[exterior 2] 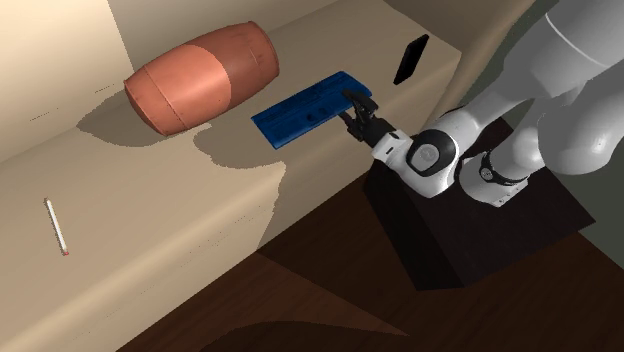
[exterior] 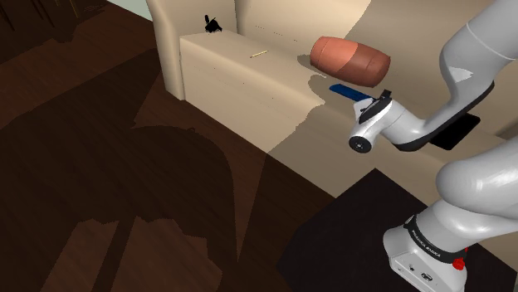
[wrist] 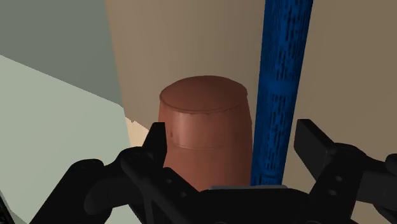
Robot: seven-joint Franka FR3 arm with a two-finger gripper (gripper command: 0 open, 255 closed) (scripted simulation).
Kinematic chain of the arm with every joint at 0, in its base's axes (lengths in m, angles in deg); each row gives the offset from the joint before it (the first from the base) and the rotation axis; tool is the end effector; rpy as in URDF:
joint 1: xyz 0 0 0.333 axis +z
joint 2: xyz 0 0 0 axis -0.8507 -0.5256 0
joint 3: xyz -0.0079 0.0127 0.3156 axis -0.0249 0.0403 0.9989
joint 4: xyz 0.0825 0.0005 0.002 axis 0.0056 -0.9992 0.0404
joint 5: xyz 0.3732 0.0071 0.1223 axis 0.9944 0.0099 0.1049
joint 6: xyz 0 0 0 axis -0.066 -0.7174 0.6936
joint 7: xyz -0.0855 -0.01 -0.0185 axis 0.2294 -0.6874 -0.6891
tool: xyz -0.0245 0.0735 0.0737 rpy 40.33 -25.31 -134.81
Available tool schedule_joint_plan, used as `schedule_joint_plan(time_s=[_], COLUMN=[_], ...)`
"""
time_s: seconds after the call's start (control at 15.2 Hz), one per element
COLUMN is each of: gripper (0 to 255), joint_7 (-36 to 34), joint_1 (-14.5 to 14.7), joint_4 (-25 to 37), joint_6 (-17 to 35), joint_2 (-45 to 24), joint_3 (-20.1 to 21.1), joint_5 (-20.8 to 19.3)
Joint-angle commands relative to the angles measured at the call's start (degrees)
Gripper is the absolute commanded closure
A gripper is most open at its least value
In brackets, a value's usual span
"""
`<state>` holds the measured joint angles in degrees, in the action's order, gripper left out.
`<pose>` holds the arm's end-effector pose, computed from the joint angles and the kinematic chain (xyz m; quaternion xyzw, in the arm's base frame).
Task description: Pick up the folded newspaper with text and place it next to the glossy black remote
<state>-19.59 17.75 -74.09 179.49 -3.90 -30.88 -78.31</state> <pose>0.3456 -0.1603 0.2314 0.6888 0.1133 0.1117 0.7073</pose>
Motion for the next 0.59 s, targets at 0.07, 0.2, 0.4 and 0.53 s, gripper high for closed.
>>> schedule_joint_plan(time_s=[0.07,0.2,0.4,0.53], gripper=[0,0,0,0], joint_7=[0.1,0.1,0.1,0.1], joint_1=[3.1,3.2,3.2,3.2], joint_4=[-4.0,-4.0,-4.0,-4.0], joint_6=[5.2,5.2,5.2,5.2], joint_2=[3.7,3.7,3.7,3.7], joint_3=[3.1,3.1,3.1,3.1], joint_5=[6.8,6.8,6.8,6.8])
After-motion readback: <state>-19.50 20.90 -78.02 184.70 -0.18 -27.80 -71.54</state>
